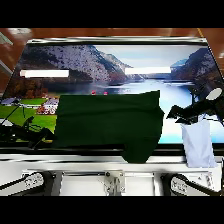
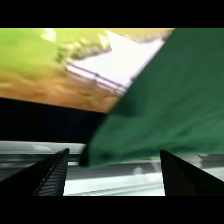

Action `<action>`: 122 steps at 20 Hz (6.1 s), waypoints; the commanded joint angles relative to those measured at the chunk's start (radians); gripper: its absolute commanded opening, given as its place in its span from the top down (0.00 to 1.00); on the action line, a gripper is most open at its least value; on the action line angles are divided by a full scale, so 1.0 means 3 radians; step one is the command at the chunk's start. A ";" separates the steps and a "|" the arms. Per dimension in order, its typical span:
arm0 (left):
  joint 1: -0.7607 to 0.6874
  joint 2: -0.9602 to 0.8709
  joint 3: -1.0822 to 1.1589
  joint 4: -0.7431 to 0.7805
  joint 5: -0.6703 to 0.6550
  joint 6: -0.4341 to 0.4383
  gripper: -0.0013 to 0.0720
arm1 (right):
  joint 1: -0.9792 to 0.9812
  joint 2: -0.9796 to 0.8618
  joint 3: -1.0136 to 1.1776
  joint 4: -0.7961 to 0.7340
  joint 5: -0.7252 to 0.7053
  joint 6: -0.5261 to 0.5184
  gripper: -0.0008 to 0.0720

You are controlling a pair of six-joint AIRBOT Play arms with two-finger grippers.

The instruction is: Fold the shirts.

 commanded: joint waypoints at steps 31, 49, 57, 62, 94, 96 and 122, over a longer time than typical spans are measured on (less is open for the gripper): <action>-0.0083 0.0267 -0.0178 -0.0292 0.0212 0.0252 0.93 | 0.0338 0.0385 -0.1896 0.0809 -0.0866 -0.0128 0.54; -0.0295 -0.0089 0.1209 -0.0913 0.0518 0.0212 0.93 | 0.0581 -0.0008 -0.0027 0.1165 -0.1397 0.0174 0.90; -0.0562 -0.1114 0.2235 -0.1212 0.0679 0.0038 0.93 | 0.0582 -0.0800 0.0411 0.1251 -0.2085 0.0202 0.90; -0.0801 -0.1488 0.2337 -0.1211 0.0665 0.0042 0.71 | 0.0582 -0.1125 0.0411 0.1322 -0.2068 0.0139 0.57; -0.2570 -0.1232 0.2750 -0.1226 0.0867 0.0075 0.92 | 0.0080 -0.0312 0.0491 0.1841 -0.0448 -0.0487 0.90; -0.2831 -0.1451 0.2750 -0.1459 0.0888 0.0079 0.93 | 0.0067 -0.0003 0.0491 0.1784 -0.0219 -0.0352 0.90; -0.1372 -0.0060 0.2757 -0.1043 0.1354 0.0187 0.93 | 0.2225 -0.0151 0.0490 0.2036 -0.1694 0.0228 0.90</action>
